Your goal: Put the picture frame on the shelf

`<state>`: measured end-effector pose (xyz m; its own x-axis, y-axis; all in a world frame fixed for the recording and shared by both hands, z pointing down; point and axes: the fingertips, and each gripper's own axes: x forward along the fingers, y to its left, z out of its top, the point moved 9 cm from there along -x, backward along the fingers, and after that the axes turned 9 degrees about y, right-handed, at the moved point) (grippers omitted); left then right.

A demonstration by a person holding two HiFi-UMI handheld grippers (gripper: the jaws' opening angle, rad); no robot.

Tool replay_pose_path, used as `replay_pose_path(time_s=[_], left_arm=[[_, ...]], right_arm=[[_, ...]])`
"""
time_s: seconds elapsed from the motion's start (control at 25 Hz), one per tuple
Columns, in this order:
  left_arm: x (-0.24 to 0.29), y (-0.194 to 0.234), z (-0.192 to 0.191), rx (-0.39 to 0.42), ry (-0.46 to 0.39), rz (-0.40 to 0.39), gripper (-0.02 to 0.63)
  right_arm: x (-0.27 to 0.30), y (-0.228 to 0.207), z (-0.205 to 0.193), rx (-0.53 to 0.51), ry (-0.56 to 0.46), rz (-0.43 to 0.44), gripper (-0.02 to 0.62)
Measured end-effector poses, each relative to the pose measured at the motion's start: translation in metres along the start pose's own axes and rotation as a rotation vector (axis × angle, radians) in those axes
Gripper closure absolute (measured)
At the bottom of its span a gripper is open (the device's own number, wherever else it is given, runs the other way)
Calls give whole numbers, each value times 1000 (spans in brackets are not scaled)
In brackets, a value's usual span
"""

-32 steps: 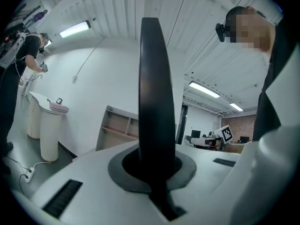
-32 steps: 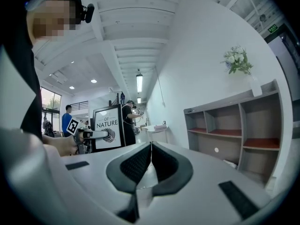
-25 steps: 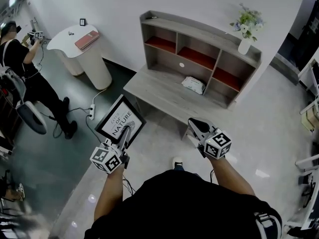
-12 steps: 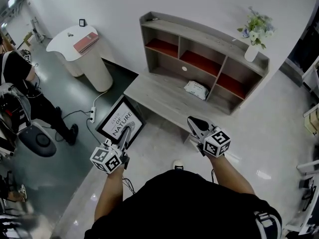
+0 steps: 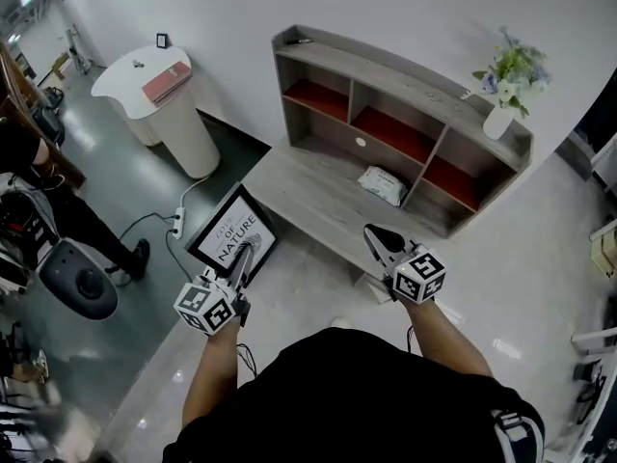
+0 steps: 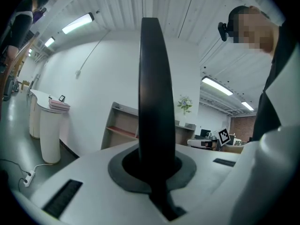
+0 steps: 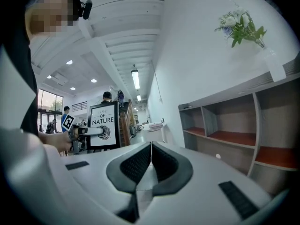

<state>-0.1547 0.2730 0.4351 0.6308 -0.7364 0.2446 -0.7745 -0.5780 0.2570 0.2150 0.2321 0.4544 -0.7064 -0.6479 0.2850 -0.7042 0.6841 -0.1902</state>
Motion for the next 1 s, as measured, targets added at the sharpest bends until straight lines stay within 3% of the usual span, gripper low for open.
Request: replay_pose_path(time_s=[1.0], left_arm=[[97, 20, 21, -18, -15, 79, 578]], right_arm=[[56, -117, 22, -19, 35, 86, 580]])
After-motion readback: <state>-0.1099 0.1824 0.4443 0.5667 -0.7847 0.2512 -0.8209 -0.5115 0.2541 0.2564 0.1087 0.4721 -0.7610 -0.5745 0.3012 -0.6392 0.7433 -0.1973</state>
